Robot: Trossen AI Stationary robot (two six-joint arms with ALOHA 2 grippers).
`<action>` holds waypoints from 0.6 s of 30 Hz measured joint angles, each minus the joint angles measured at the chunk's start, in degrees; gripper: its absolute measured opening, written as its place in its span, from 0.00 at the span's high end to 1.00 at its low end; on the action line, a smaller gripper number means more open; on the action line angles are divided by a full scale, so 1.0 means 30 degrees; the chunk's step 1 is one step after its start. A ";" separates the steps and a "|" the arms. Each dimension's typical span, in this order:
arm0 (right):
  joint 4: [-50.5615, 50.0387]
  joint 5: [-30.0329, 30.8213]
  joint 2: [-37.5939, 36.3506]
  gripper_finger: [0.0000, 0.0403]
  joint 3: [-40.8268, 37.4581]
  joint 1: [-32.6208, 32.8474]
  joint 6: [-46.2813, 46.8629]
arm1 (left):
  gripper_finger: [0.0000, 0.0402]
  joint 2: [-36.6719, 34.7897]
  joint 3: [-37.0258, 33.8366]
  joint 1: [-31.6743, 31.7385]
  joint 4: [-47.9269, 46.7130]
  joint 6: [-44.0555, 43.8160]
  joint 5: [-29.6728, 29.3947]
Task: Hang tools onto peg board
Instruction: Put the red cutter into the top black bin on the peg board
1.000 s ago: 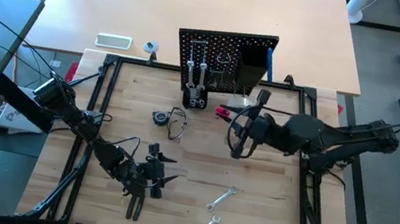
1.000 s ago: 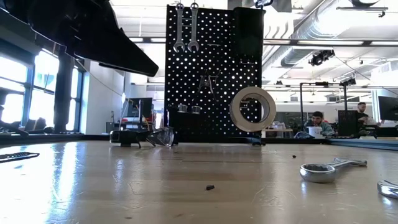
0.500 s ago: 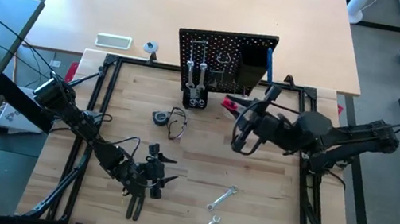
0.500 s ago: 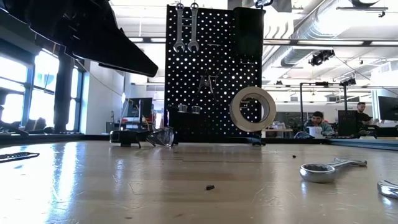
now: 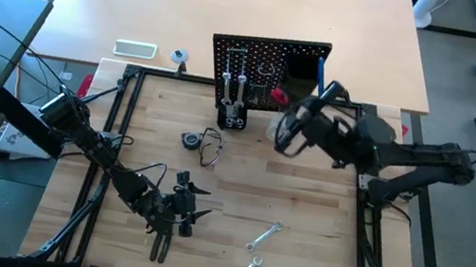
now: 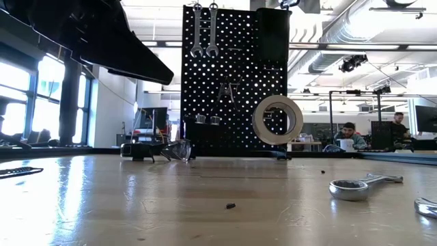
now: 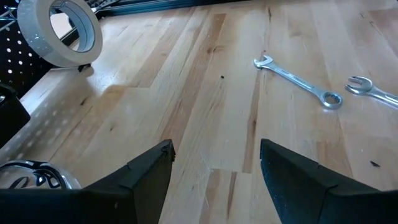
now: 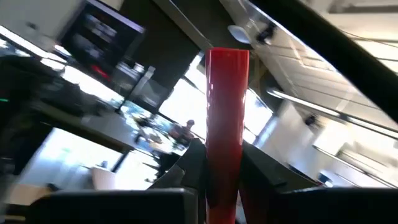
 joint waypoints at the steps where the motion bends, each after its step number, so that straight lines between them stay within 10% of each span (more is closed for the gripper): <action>1: 0.0099 0.0088 0.0000 0.87 0.0000 -0.0302 -0.0022 | 0.42 0.0000 0.0000 -0.0001 0.0000 0.0000 0.0000; 18: -0.1559 0.0106 0.0109 0.87 0.0000 -0.5208 0.2700 | 0.42 0.0000 0.0000 0.0000 -0.0009 0.0357 0.0000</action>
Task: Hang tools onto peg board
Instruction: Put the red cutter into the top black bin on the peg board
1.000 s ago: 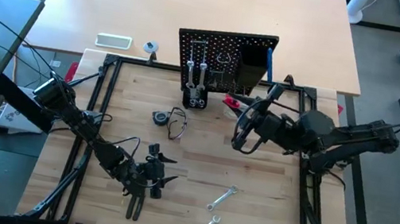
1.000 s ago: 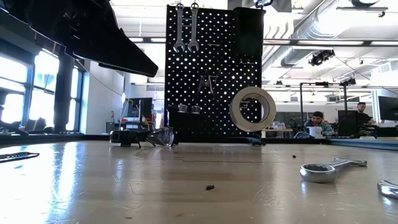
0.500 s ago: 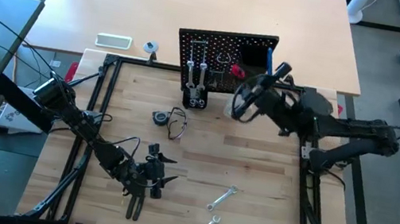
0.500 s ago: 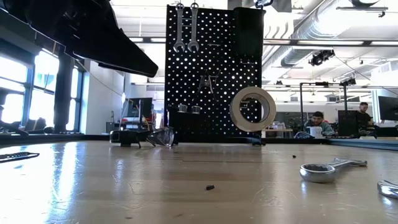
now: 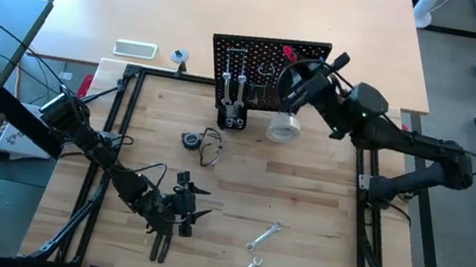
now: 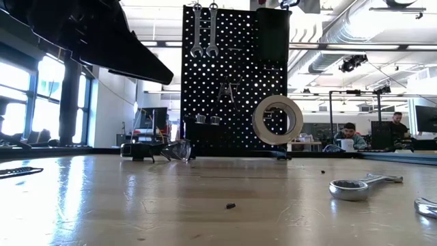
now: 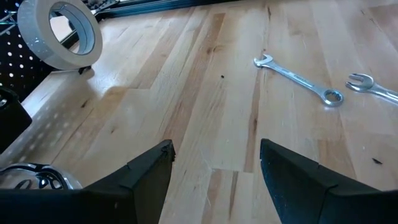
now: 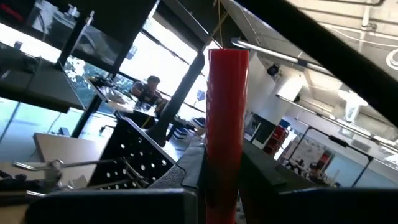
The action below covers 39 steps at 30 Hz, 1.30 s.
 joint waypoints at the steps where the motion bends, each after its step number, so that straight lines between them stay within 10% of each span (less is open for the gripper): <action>1: -0.0060 0.0000 0.0038 0.87 0.0000 -0.0176 0.0057 | 0.42 0.0007 0.0000 0.0000 -0.0007 0.0000 0.0000; 31: -0.1286 0.2934 0.1407 0.86 -0.0007 -0.1692 0.2014 | 0.42 0.0015 0.0000 0.0000 -0.0315 0.0022 0.0357; 39: -0.1729 0.3503 0.1407 0.68 -0.0007 -0.1685 0.2014 | 0.42 0.0015 0.0000 0.0000 -0.0299 0.0015 0.0357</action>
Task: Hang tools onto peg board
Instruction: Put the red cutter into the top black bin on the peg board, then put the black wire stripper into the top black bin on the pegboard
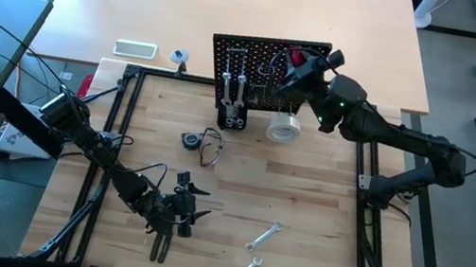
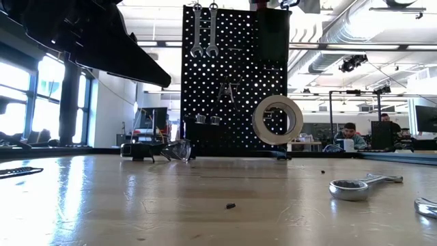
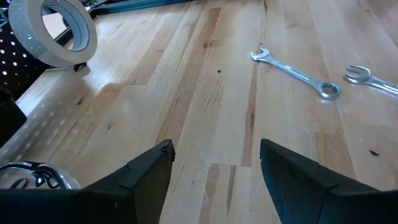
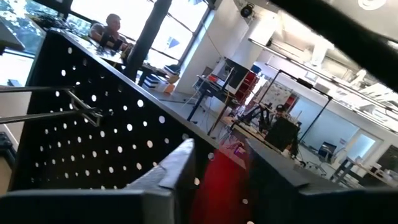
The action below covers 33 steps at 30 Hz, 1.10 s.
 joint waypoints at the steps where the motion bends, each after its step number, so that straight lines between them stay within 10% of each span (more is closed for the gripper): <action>1: 0.0005 0.0021 0.0000 0.66 0.0000 0.0000 0.0000 | 0.42 0.0000 0.0000 -0.0005 0.0002 0.0000 0.0000; 22: 0.3262 0.0927 -0.0073 0.52 0.0000 0.4812 -0.5052 | 0.42 0.0000 0.0000 -0.0007 -0.0275 -0.0038 0.1454; 33: -0.5077 0.1759 -0.0087 0.52 0.0000 0.8319 0.0709 | 0.42 0.0000 0.0000 -0.0505 -0.0340 -0.0047 0.3282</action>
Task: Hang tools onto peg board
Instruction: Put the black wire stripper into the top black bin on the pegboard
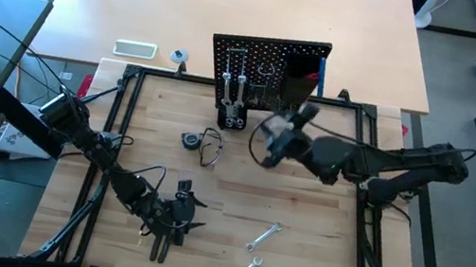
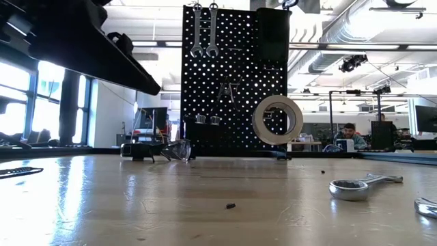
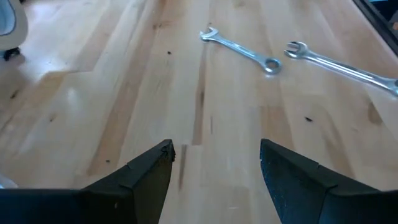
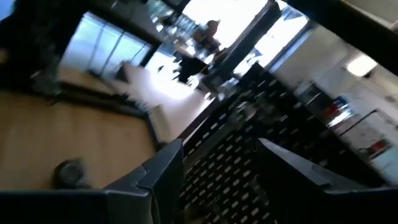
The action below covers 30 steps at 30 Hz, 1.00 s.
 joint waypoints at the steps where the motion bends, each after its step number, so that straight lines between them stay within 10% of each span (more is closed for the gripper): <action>1: -0.1320 -0.0100 0.0000 0.52 0.0000 0.0216 0.1137 | 0.42 0.0000 0.0000 -0.0068 -0.0007 -0.0024 0.0010; 11: -0.5881 -0.3466 0.0007 0.52 -0.3725 0.2001 0.9525 | 0.42 0.0000 0.0000 -0.1099 -0.1512 -0.2083 0.0891; 30: 0.9333 -0.8099 0.0017 0.52 -1.3539 0.3651 1.1145 | 0.47 -0.1652 0.1763 -0.2652 -0.8953 -0.7744 0.2020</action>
